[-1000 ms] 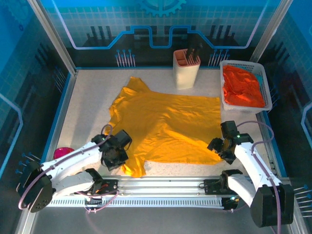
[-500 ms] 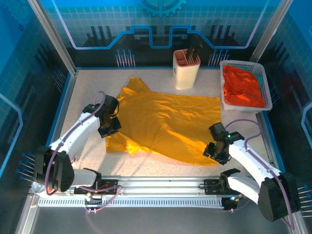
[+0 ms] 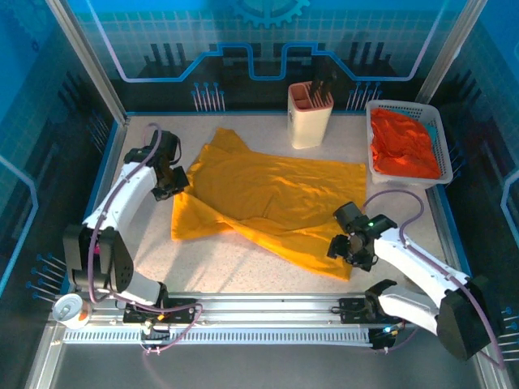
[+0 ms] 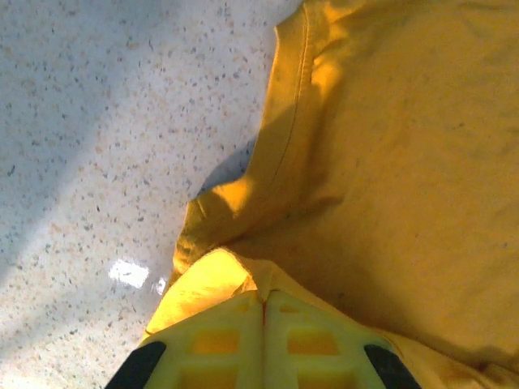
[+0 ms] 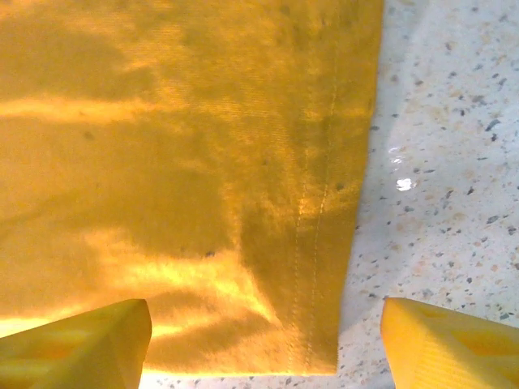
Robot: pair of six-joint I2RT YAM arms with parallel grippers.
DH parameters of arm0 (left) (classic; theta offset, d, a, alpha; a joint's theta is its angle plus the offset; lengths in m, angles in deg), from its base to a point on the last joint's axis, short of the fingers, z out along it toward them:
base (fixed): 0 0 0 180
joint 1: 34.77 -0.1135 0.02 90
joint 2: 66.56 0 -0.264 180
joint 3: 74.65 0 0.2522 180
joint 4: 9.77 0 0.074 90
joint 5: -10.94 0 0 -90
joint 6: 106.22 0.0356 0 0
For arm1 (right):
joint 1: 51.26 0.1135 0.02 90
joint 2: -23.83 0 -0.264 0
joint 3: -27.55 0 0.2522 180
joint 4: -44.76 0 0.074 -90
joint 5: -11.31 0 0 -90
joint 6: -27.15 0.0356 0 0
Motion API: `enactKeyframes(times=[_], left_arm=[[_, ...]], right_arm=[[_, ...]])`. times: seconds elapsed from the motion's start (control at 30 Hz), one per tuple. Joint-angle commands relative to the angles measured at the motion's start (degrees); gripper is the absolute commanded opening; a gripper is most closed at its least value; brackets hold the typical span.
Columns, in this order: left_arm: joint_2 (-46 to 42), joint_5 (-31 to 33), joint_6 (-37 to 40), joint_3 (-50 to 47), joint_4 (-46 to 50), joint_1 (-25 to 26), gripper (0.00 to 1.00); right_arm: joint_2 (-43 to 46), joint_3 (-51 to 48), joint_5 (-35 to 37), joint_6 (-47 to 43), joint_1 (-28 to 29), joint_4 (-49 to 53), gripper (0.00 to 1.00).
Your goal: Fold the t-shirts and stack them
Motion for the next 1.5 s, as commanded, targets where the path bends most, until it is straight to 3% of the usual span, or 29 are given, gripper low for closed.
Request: enactKeyframes(times=[0.0,0.2,0.4,0.77,0.97,1.0,1.03,1.37,1.43,1.47], left_arm=[[3.5,0.6,2.2,4.1,0.3,-1.1,0.0],[5.2,-1.1,2.2,5.5,-0.4,-1.2,0.0],[4.8,-2.1,2.3,3.5,-1.0,-1.2,0.0],[3.6,-2.1,3.2,2.3,-0.8,-1.2,0.0],[3.6,-2.6,3.4,1.7,-0.9,-1.2,0.0],[3.5,-2.7,3.4,1.4,-1.1,-1.2,0.0],[3.4,-2.7,3.4,1.2,-1.1,-1.2,0.0],[3.5,-4.5,2.8,-1.1,-2.9,-1.2,0.0],[3.7,-4.9,2.7,-1.4,-3.4,-1.2,0.0],[3.9,-5.0,2.7,-1.5,-3.7,-1.2,0.0]], right_arm=[[0.0,2.6,2.5,3.4,4.8,3.6,0.73],[-3.3,2.5,3.7,7.5,14.5,3.8,0.69],[-11.0,2.6,3.2,8.6,20.5,0.6,0.65],[-19.8,5.1,7.8,8.6,24.9,-0.7,0.46],[-17.3,5.0,9.8,7.2,23.7,-0.9,0.14],[-16.8,5.0,9.6,6.7,22.9,-1.1,0.03],[-16.3,4.8,9.6,6.0,22.1,-1.4,0.0],[-13.7,9.0,6.7,-3.4,10.3,-3.2,0.0],[-14.0,9.2,4.3,-5.3,9.1,-4.2,0.1],[-14.3,9.5,3.6,-6.0,8.7,-4.3,0.2]])
